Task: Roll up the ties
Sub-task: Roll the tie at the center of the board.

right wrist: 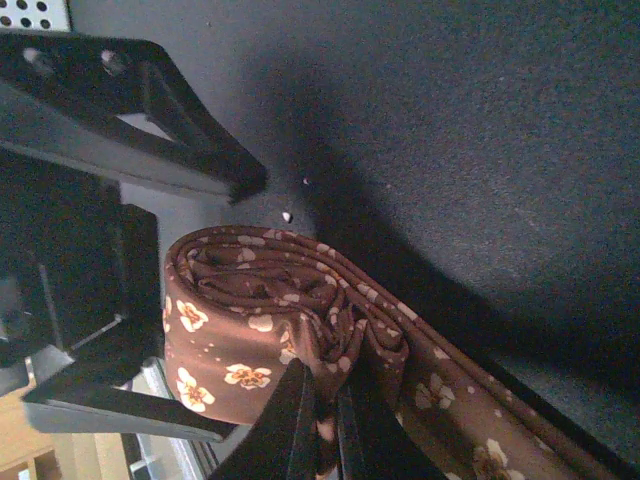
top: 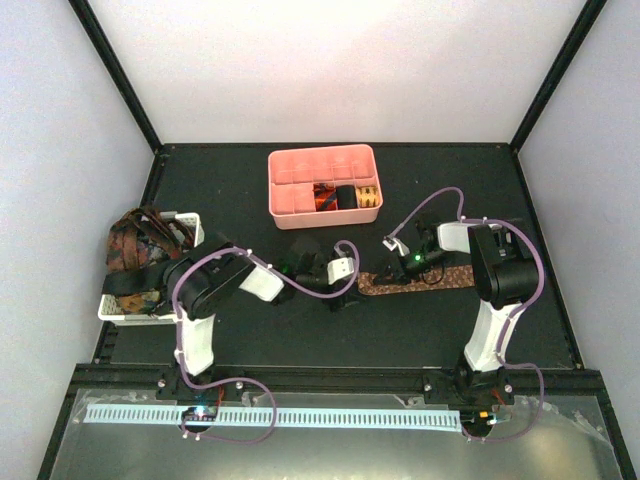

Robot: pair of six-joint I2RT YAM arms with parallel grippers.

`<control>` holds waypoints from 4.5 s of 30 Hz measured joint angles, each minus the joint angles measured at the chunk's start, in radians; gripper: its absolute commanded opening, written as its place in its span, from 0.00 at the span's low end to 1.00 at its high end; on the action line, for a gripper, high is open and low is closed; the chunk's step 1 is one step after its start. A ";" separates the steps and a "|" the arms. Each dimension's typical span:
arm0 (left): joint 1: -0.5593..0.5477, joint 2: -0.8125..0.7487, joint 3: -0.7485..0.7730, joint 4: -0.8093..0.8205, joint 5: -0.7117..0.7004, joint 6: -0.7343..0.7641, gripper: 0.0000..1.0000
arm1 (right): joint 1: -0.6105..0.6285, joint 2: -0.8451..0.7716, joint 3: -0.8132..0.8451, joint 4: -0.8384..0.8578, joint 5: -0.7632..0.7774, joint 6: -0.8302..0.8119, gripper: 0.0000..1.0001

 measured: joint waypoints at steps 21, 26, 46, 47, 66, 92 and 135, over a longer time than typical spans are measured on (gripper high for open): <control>-0.042 0.129 0.103 0.040 -0.077 -0.002 0.45 | -0.006 0.005 -0.004 0.009 -0.021 0.011 0.17; -0.053 0.075 0.137 -0.127 -0.136 0.018 0.37 | -0.008 -0.003 0.005 -0.001 -0.027 -0.005 0.35; -0.060 -0.022 0.206 -0.480 -0.255 0.112 0.35 | 0.021 -0.069 0.061 -0.096 0.014 -0.023 0.31; -0.060 -0.022 0.207 -0.481 -0.256 0.112 0.35 | 0.023 -0.061 0.060 -0.095 0.014 -0.022 0.22; -0.015 -0.084 0.051 -0.325 -0.183 0.067 0.99 | -0.003 -0.041 0.034 -0.067 0.132 -0.003 0.01; -0.079 0.172 0.222 -0.048 -0.114 0.017 0.58 | -0.006 -0.011 0.030 -0.045 0.101 0.010 0.02; -0.078 0.050 0.229 -0.351 -0.220 0.065 0.31 | 0.051 -0.053 0.013 0.061 -0.059 0.090 0.02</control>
